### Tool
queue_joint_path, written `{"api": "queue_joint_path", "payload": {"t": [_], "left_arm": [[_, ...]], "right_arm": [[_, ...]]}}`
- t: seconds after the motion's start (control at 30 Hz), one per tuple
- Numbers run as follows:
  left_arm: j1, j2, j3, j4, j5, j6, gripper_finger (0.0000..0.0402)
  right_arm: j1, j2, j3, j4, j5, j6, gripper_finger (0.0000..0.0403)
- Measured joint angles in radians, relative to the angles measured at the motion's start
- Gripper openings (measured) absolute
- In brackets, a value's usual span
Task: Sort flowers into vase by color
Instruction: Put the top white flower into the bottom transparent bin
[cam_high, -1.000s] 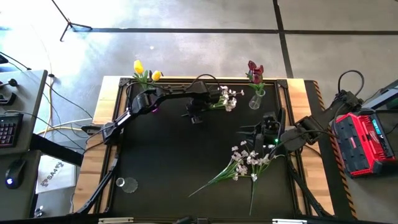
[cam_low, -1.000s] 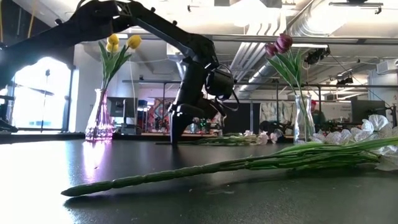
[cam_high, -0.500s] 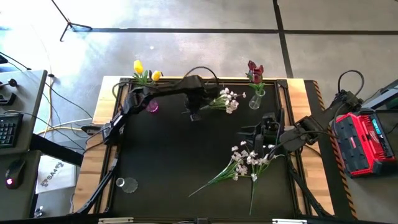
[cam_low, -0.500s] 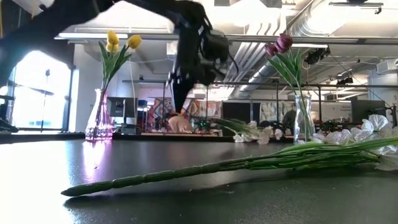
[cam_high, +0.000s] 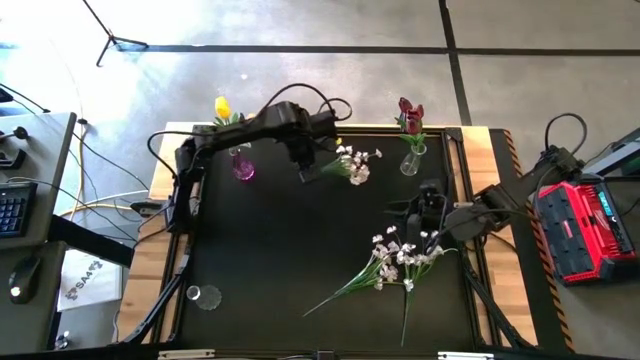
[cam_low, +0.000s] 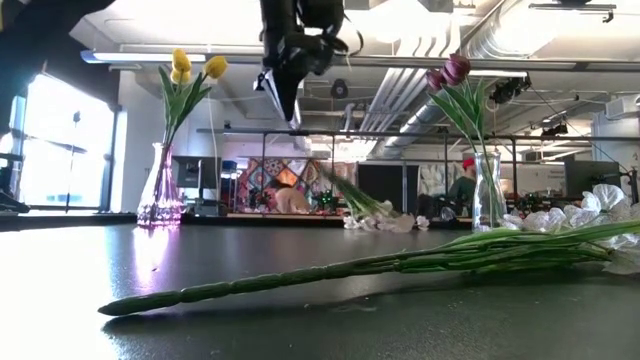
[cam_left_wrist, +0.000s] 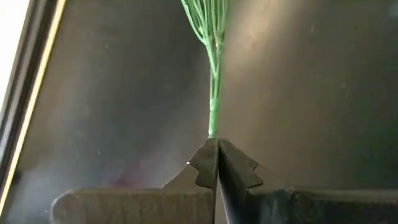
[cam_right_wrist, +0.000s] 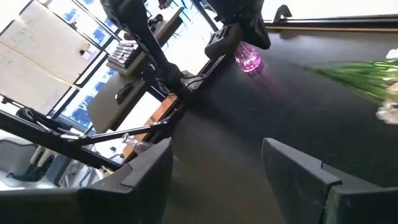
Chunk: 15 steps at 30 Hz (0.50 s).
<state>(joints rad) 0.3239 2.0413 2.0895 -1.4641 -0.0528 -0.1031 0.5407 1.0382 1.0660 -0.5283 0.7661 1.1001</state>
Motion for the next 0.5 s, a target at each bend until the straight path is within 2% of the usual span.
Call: {"api": "queue_joint_path", "payload": {"t": [0.33,0.5], "left_arm": [[-0.053,0.016,-0.002,0.011,-0.002,0.000,0.0000],[-0.045,0.041,-0.070,0.164,-0.019,-0.017,0.0008]], "right_arm": [[-0.019,0.000,0.000,-0.003,-0.090,0.008,0.0235],[-0.018,0.002,0.000,0.003,-0.089,0.018,0.0235]]}}
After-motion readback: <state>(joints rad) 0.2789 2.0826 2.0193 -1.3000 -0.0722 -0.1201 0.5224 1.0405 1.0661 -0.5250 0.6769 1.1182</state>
